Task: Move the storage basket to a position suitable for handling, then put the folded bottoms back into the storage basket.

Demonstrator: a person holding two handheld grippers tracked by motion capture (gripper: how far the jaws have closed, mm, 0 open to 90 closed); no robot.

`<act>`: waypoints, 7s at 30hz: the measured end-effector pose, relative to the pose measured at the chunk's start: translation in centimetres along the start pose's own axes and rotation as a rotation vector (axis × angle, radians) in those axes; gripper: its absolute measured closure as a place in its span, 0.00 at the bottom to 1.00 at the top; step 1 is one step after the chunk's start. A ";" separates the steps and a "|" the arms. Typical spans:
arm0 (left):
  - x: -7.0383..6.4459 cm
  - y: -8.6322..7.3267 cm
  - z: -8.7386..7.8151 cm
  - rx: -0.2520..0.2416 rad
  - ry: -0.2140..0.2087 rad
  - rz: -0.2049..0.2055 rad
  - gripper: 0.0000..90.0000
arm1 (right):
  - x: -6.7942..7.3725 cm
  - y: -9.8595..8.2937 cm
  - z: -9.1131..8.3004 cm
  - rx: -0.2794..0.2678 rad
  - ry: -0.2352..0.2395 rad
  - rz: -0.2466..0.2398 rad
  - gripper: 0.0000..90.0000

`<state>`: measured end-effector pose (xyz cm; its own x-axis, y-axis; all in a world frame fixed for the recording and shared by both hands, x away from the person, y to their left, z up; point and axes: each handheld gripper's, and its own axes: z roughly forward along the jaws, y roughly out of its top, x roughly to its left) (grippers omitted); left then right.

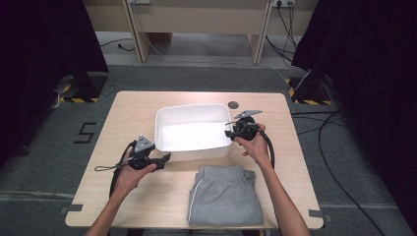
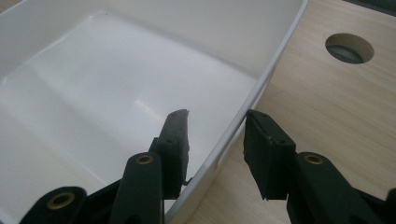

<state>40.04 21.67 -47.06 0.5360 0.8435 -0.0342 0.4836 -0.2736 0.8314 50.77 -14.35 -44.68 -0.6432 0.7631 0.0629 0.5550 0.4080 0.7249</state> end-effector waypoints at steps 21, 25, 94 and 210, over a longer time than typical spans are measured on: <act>-2.3 0.9 1.8 -0.005 -0.055 0.027 0.33 | -0.8 -3.7 -3.7 -0.035 -0.074 0.013 0.65; -2.4 1.0 1.8 -0.009 -0.059 0.023 0.34 | -0.3 -4.2 -4.2 -0.042 -0.091 0.003 0.62; -12.2 -7.2 -4.7 -0.024 -0.275 -0.018 0.16 | 5.8 -14.4 -10.5 -0.185 0.048 0.008 0.19; -11.5 -10.9 -5.5 0.035 -0.257 -0.024 0.50 | 8.9 -12.0 -2.4 0.021 0.127 -0.048 0.22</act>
<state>24.77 17.54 -52.67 0.6801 0.7062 -0.1968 0.5193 -0.2746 0.8092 37.12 -13.66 -51.22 -0.7305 0.6730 0.1157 0.5317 0.4542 0.7149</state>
